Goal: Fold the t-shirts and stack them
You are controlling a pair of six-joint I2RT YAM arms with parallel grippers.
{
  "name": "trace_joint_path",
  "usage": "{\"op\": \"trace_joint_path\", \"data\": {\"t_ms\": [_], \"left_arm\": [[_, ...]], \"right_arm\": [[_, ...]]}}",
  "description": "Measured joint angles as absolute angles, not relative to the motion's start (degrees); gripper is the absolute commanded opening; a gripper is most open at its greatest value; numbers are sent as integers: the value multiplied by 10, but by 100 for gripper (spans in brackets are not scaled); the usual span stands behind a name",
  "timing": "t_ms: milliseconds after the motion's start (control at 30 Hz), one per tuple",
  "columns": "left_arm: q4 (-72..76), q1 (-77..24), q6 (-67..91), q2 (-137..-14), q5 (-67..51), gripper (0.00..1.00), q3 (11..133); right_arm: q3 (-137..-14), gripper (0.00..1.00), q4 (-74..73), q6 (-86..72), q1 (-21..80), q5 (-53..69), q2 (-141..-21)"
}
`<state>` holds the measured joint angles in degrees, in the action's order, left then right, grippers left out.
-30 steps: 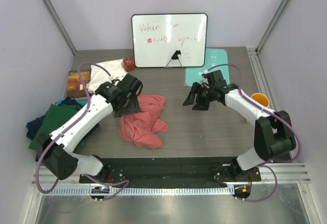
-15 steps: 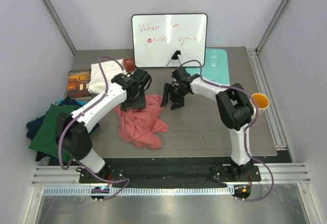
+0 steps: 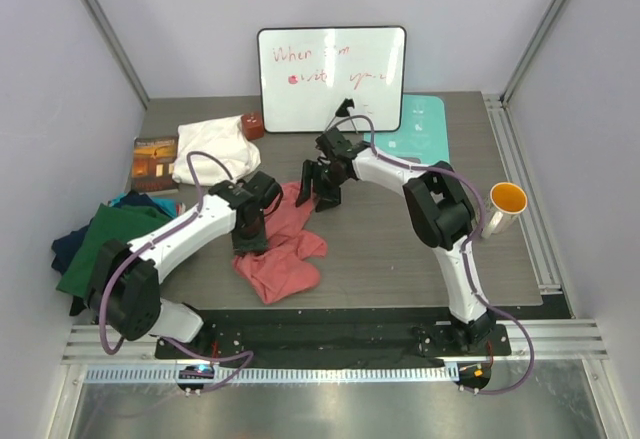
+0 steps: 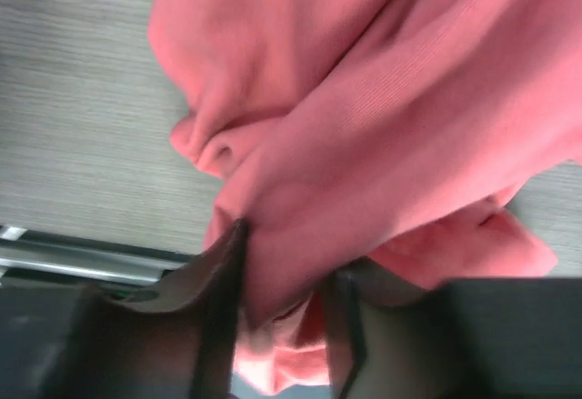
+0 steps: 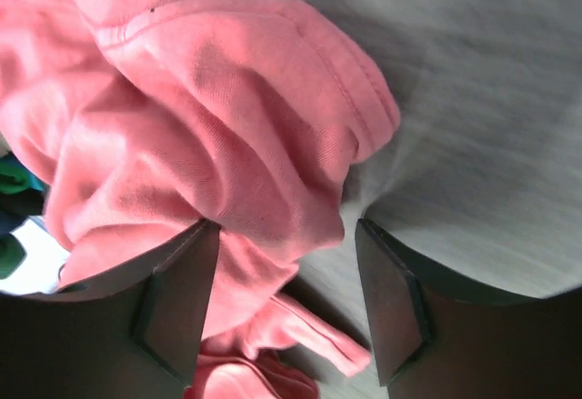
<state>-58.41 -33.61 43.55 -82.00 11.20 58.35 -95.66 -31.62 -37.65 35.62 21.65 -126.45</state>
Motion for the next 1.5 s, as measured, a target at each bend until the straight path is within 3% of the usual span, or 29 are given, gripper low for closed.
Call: {"op": "trace_joint_path", "data": {"t_ms": [33, 100, 133, 167, 500, 767, 933, 1233, 1500], "left_arm": [[-583, -336, 439, -814, 108, 0, 576], [-580, -336, 439, -803, 101, 0, 560], [-579, -336, 437, -798, 98, 0, 555], [-579, -336, 435, -794, 96, 0, 551], [-586, -334, 433, -667, 134, 0, 557], [-609, -286, 402, -730, 193, 0, 657], [-624, -261, 369, -782, 226, 0, 796], [-653, -234, 339, -773, 288, 0, 1101], [-653, -244, 329, -714, 206, 0, 1247]], "right_arm": [[-965, 43, -315, -380, 357, 218, -1271], [-972, 23, -307, -387, 360, 220, -1282], [-972, 4, -305, -397, 362, 222, -1288], [-972, 1, -305, -396, 362, 225, -1290], [-827, 1, -279, -389, 367, 225, -1187], [-789, 1, -288, -390, 362, 198, -988], [-875, 1, -294, -394, 349, 185, -905], [-1015, 1, -291, -400, 333, 197, -849], [-1140, 1, -286, -420, 300, 254, -829]]}}
